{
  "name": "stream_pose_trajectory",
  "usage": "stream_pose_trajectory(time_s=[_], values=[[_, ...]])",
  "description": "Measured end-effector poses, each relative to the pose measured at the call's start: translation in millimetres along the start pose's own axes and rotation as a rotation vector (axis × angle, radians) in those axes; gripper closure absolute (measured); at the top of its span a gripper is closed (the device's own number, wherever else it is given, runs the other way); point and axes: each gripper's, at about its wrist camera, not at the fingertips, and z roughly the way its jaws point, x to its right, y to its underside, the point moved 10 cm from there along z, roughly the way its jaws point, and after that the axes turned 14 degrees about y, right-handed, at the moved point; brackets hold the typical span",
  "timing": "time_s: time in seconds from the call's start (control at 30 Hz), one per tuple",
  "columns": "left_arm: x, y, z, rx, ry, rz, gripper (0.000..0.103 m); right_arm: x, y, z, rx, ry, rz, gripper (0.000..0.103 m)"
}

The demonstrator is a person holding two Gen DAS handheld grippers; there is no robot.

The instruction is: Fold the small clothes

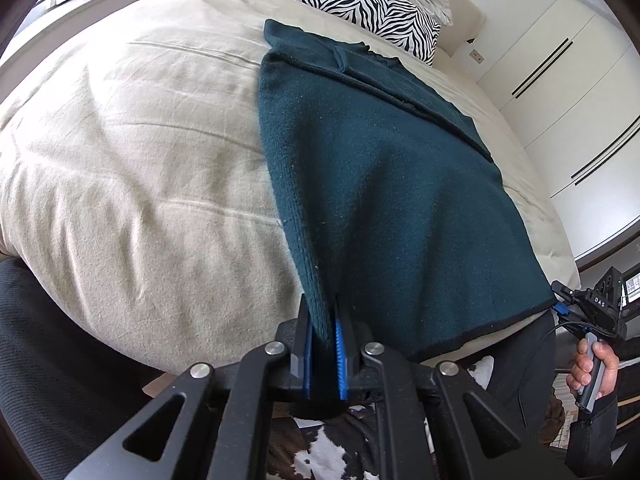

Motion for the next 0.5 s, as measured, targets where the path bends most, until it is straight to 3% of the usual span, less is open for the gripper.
stream_pose_trajectory(time_s=[0.2,0.37,0.5], values=[[-0.6,-0.8,-5.0,0.009,0.024,-0.02,0.092,2.9,-3.5,-0.3,0.028,0.022,0.003,0.095],[1.7,-4.9,-10.9,0.023,0.079,-0.06,0.092,-6.6,-10.5,-12.5,0.064,-0.026,0.0,0.096],[4.4,-9.9,-16.6,0.038,0.138,-0.11,0.092,-16.5,-17.0,-23.9,0.087,-0.116,0.027,0.096]])
